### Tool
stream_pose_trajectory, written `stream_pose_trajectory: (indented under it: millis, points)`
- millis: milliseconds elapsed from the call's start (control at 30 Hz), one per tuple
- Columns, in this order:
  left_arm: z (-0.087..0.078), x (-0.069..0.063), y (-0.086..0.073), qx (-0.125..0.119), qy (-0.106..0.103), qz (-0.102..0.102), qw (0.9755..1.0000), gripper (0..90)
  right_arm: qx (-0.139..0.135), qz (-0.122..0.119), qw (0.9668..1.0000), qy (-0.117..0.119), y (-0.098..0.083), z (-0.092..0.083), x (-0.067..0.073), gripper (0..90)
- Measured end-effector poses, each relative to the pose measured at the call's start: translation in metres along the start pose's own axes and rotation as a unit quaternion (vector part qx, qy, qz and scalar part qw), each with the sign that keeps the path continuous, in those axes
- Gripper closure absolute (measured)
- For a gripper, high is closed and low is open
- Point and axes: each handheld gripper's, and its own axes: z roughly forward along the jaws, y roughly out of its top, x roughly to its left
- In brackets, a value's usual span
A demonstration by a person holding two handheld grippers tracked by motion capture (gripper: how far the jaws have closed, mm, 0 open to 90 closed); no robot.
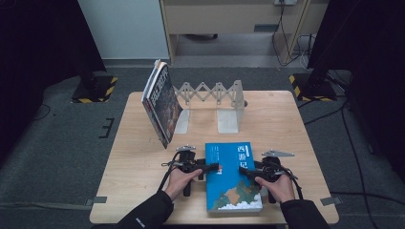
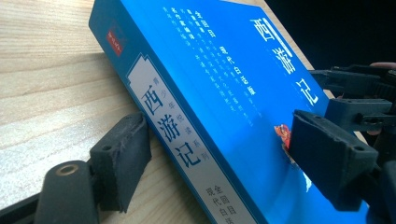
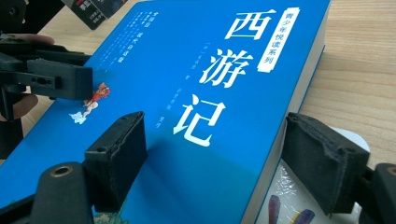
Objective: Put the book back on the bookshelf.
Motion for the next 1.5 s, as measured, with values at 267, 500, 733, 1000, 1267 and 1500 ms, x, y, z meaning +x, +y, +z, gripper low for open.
stream_pose_trajectory:
  millis: [267, 500, 733, 1000, 1267, 1500]
  points:
    - [-0.006, -0.003, 0.005, 0.017, 0.003, -0.001, 0.9999, 26.7, 0.0, 0.002, 1.0, 0.005, -0.001, 0.0, -0.001, 21.8]
    - [-0.01, -0.001, 0.008, 0.022, -0.007, -0.009, 0.9997, 31.5, -0.001, 0.002, 1.0, 0.009, -0.001, -0.001, -0.003, 21.7]
    - [-0.009, 0.001, 0.007, 0.026, -0.019, -0.017, 0.9993, 32.5, 0.001, 0.002, 0.9999, 0.013, -0.001, -0.001, -0.003, 21.7]
    - [-0.002, 0.002, 0.007, 0.031, -0.024, -0.013, 0.9991, 28.1, 0.001, 0.003, 0.9999, 0.014, -0.001, 0.0, -0.003, 21.6]
    - [-0.003, 0.002, 0.009, 0.037, -0.031, -0.007, 0.9988, 28.4, 0.002, 0.001, 0.9999, 0.014, -0.001, -0.001, -0.003, 21.5]
    - [-0.014, -0.006, 0.018, 0.011, -0.052, 0.006, 0.9986, 40.6, 0.005, 0.002, 0.9998, 0.017, 0.0, -0.002, -0.006, 21.0]
